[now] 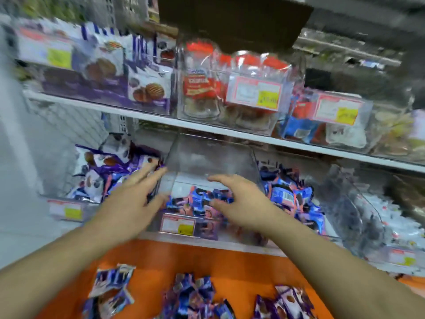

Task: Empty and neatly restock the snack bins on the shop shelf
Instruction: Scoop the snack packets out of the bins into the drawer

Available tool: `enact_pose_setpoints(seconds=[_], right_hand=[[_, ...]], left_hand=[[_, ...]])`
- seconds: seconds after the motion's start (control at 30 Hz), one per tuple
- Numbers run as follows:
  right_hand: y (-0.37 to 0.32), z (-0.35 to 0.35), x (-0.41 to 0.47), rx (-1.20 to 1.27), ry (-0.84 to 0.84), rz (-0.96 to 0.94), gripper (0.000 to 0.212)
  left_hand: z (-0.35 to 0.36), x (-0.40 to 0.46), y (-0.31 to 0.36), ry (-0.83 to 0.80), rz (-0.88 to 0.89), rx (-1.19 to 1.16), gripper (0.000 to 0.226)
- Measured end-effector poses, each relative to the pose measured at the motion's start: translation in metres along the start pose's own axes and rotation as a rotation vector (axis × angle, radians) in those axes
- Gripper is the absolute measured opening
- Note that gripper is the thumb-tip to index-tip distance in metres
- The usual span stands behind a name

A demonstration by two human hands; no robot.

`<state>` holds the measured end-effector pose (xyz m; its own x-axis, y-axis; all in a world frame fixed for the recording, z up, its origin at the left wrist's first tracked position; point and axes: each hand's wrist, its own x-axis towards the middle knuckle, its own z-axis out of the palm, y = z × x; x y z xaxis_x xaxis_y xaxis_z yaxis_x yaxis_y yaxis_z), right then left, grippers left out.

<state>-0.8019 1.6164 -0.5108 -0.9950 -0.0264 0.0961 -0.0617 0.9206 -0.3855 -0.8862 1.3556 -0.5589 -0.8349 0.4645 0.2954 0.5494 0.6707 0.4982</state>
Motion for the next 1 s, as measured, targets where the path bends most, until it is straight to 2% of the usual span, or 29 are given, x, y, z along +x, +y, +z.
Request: enact_pose_setpoints(seconds=[0.1, 0.17, 0.23, 0.3, 0.4, 0.5, 0.57, 0.67, 0.73, 0.8, 0.87, 1.0], right_hand=[[0.019, 0.028, 0.054, -0.027, -0.216, 0.111, 0.085], [0.035, 0.045, 0.077, -0.063, -0.414, 0.201, 0.109], [0.043, 0.057, 0.093, -0.068, -0.525, 0.223, 0.125], [0.045, 0.066, 0.104, -0.091, -0.531, 0.211, 0.123], [0.04, 0.074, 0.112, -0.197, -0.447, 0.188, 0.104], [0.043, 0.08, 0.117, -0.247, -0.351, 0.227, 0.088], [0.045, 0.083, 0.119, -0.259, -0.332, 0.265, 0.085], [0.042, 0.081, 0.119, -0.215, -0.334, 0.296, 0.089], [0.038, 0.08, 0.117, -0.088, -0.327, 0.3, 0.093], [0.031, 0.082, 0.115, -0.002, -0.342, 0.255, 0.106], [0.025, 0.089, 0.115, -0.053, -0.393, 0.191, 0.115], [0.016, 0.095, 0.117, -0.141, -0.419, 0.172, 0.105]], left_hand=[[0.008, -0.007, -0.021, -0.103, 0.027, -0.018, 0.069], [0.011, -0.011, -0.023, -0.083, 0.035, -0.034, 0.076], [0.012, -0.011, -0.022, -0.035, 0.054, -0.039, 0.077], [0.013, -0.012, -0.022, 0.002, 0.062, -0.058, 0.078], [0.013, -0.014, -0.022, 0.023, 0.065, -0.094, 0.078], [0.013, -0.015, -0.02, 0.02, 0.062, -0.113, 0.077], [0.014, -0.015, -0.02, 0.024, 0.053, -0.105, 0.077], [0.016, -0.017, -0.02, 0.015, 0.032, -0.102, 0.078], [0.016, -0.017, -0.019, 0.004, 0.025, -0.105, 0.077], [0.016, -0.017, -0.019, -0.005, 0.017, -0.118, 0.076], [0.016, -0.017, -0.017, -0.019, 0.003, -0.127, 0.075], [0.015, -0.016, -0.015, -0.051, -0.022, -0.135, 0.076]])
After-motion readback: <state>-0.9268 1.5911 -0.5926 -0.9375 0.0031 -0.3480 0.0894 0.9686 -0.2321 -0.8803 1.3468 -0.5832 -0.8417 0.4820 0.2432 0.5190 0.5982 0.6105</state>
